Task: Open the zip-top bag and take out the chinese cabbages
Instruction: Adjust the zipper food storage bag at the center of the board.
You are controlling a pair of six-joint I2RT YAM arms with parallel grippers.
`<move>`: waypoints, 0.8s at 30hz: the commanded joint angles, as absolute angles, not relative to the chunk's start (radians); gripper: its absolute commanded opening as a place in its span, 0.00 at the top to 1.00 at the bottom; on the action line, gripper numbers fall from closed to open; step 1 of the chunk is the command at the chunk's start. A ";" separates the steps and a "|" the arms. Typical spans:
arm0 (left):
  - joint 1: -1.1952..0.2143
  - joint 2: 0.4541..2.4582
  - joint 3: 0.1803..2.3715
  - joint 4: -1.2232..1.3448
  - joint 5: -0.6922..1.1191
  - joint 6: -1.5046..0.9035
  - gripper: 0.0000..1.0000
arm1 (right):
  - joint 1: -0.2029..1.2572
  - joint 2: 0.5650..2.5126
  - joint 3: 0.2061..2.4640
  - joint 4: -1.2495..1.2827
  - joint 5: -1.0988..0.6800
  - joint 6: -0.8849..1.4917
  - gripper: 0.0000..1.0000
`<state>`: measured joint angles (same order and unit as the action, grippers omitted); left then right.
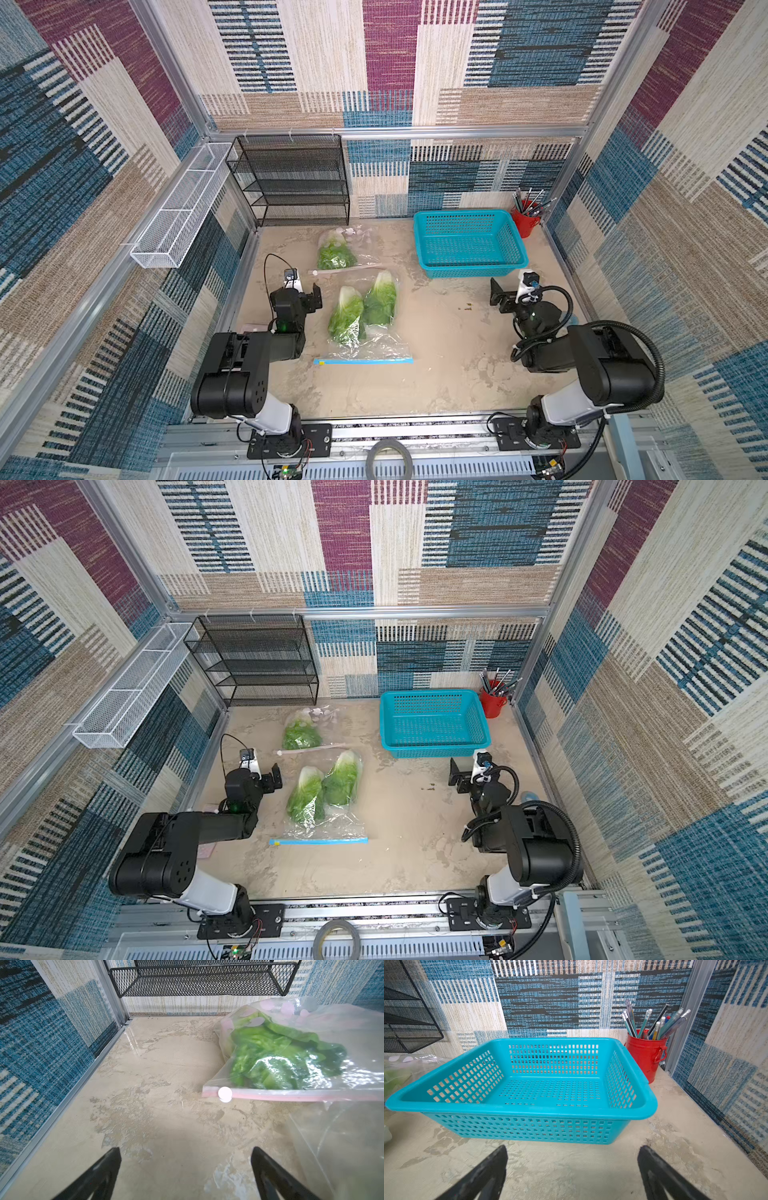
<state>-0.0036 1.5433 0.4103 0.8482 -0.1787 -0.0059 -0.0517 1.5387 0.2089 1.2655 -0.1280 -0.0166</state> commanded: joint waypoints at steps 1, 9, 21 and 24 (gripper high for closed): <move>-0.003 1.542 0.413 0.847 -0.176 -0.019 0.01 | -0.051 1.540 0.212 1.285 -0.125 -0.014 0.01; -0.003 1.541 0.413 0.847 -0.177 -0.020 0.01 | -0.051 1.539 0.209 1.292 -0.127 -0.014 0.01; -0.003 1.542 0.413 0.847 -0.177 -0.020 0.01 | -0.051 1.538 0.209 1.294 -0.127 -0.014 0.01; -0.003 1.542 0.413 0.847 -0.177 -0.020 0.01 | -0.051 1.539 0.209 1.290 -0.129 -0.016 0.01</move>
<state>-0.0036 1.5433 0.4103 0.8482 -0.1787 -0.0059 -0.0517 1.5387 0.2089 1.2659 -0.1284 -0.0166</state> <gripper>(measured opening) 0.991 0.989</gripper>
